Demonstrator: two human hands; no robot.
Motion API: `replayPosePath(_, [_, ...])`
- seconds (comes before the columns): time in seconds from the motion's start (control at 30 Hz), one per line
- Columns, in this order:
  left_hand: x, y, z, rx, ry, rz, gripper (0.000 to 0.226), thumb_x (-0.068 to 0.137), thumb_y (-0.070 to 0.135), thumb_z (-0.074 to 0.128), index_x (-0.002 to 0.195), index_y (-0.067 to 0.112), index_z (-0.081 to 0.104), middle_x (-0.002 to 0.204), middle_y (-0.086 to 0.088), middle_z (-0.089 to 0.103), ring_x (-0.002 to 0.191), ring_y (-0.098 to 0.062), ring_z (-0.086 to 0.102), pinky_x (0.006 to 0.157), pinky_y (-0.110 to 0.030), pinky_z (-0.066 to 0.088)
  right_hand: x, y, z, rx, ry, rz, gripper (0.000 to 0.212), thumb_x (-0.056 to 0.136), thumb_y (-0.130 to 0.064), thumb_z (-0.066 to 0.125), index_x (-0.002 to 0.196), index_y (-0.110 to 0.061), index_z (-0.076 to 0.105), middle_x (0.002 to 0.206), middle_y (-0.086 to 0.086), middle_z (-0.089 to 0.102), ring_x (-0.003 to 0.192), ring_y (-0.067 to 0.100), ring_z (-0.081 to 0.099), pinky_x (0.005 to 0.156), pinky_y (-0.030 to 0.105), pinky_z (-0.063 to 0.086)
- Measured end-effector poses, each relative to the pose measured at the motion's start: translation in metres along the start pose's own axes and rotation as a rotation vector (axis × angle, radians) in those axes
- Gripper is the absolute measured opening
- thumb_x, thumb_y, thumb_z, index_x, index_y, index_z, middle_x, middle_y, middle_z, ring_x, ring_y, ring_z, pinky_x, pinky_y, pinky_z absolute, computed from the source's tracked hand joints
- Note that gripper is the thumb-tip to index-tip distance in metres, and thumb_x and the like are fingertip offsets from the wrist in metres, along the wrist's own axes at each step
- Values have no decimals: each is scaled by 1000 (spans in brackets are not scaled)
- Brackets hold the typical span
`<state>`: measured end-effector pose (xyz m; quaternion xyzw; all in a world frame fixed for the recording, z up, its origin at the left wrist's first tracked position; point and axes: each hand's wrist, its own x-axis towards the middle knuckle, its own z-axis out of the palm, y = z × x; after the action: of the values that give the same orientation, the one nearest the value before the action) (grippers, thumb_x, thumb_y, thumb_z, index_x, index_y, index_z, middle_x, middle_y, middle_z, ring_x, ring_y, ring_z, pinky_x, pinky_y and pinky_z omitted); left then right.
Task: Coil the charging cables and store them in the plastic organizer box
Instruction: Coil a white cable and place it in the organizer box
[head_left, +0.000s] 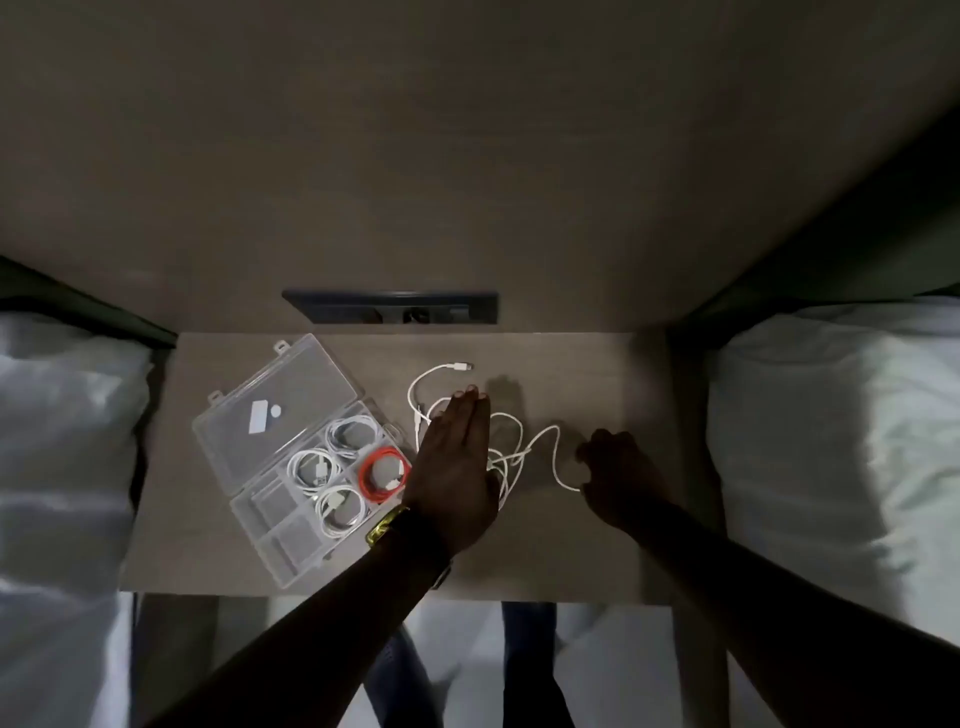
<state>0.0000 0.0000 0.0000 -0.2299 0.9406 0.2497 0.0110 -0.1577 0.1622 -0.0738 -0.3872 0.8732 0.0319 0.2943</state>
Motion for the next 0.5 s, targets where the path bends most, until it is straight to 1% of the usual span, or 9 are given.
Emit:
replayPosePath(0.1, [0, -4, 10, -34, 27, -14, 78, 74, 6, 67, 145, -6, 35, 153, -26, 34, 144, -40, 29, 117, -49, 28, -3, 5, 19, -110, -3, 28, 37, 86, -18, 54, 122, -21, 56, 119, 6, 51, 106, 29, 52, 86, 39, 50])
replayPosePath(0.2, [-4, -6, 18, -77, 32, -8, 75, 79, 8, 68, 146, -3, 36, 153, -22, 38, 144, -35, 32, 118, -44, 28, -6, 13, 33, -91, -50, 90, 39, 93, -24, 46, 132, -18, 49, 120, 8, 54, 104, 27, 57, 88, 38, 50])
replayPosePath(0.3, [-13, 0, 25, -145, 69, 1, 64, 82, 8, 66, 142, 2, 45, 146, -17, 49, 137, -30, 44, 115, -33, 31, -11, 10, 26, -18, -117, 53, 32, 97, -24, 44, 126, -19, 55, 119, 6, 60, 105, 22, 59, 92, 35, 51])
replayPosePath(0.33, [-15, 4, 28, -172, 77, -34, 57, 85, 13, 65, 139, 4, 51, 141, -15, 55, 132, -29, 51, 111, -32, 35, -14, 3, 19, 114, -140, 67, 25, 98, -25, 45, 117, -18, 61, 112, 5, 64, 100, 20, 62, 90, 34, 53])
replayPosePath(0.37, [-17, 9, 32, -205, 70, -98, 47, 89, 20, 63, 134, 7, 57, 135, -13, 61, 126, -28, 56, 107, -33, 40, -20, -7, 9, 360, -171, 125, 19, 97, -25, 49, 102, -16, 66, 100, 5, 69, 90, 19, 65, 84, 34, 55])
replayPosePath(0.4, [-18, 15, 33, -274, 14, -199, 39, 93, 27, 60, 129, 10, 62, 130, -10, 65, 121, -27, 59, 103, -33, 44, -28, -19, 0, 670, -206, 191, 16, 94, -22, 55, 87, -12, 67, 85, 6, 70, 79, 20, 67, 76, 35, 56])
replayPosePath(0.43, [-16, 21, 32, -397, -94, -324, 34, 96, 30, 57, 124, 13, 65, 126, -9, 67, 118, -26, 61, 100, -33, 46, -36, -31, -10, 965, -228, 224, 15, 90, -16, 61, 80, -8, 68, 75, 9, 70, 71, 22, 68, 70, 36, 56])
replayPosePath(0.47, [-14, 26, 31, -578, -206, -452, 30, 98, 30, 54, 118, 13, 67, 122, -11, 68, 114, -28, 62, 95, -34, 48, -45, -42, -19, 1201, -242, 215, 11, 88, -10, 65, 79, -6, 70, 73, 12, 72, 69, 25, 69, 67, 35, 57])
replayPosePath(0.5, [-13, 32, 30, -773, -273, -566, 26, 100, 26, 51, 113, 13, 68, 119, -14, 69, 108, -29, 64, 90, -33, 51, -53, -51, -28, 1328, -263, 189, 9, 87, -6, 66, 81, -6, 73, 77, 15, 74, 71, 29, 71, 68, 34, 59])
